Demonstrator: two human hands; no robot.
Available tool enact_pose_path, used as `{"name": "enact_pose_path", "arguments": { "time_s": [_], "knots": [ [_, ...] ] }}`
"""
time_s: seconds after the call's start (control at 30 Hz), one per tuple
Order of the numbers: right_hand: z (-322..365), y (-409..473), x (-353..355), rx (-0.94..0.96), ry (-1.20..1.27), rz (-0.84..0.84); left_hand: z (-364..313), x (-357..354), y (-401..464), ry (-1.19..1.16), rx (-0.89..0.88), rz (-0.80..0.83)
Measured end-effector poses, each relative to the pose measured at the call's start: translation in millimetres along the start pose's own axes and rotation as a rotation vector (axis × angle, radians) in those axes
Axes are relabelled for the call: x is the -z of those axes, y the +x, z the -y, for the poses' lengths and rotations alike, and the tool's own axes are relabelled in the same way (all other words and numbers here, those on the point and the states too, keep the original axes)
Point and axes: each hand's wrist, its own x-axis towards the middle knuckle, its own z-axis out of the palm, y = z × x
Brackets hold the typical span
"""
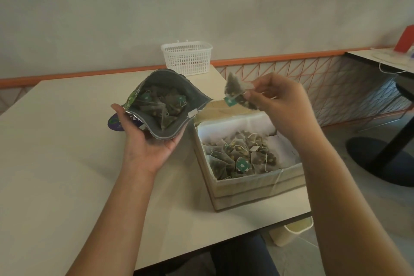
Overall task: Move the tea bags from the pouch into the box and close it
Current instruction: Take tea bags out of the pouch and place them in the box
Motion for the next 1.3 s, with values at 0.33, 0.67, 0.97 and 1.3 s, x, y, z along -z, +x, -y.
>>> {"name": "enact_pose_path", "arguments": {
  "time_s": [0.33, 0.67, 0.97, 1.3],
  "knots": [
    [-17, -7, 39, -0.019, -0.086, -0.052, 6, -2, 5, 0.009, -0.023, 0.012],
    [-62, -2, 31, -0.288, -0.661, 0.226, 6, -3, 4, 0.057, -0.022, 0.034],
    [-58, 2, 19, -0.330, -0.636, 0.648, 7, -1, 4, 0.052, -0.016, 0.034],
    [-52, 0, 4, -0.196, -0.808, 0.515, 5, -1, 2, 0.056, -0.036, 0.020]
  ]
}}
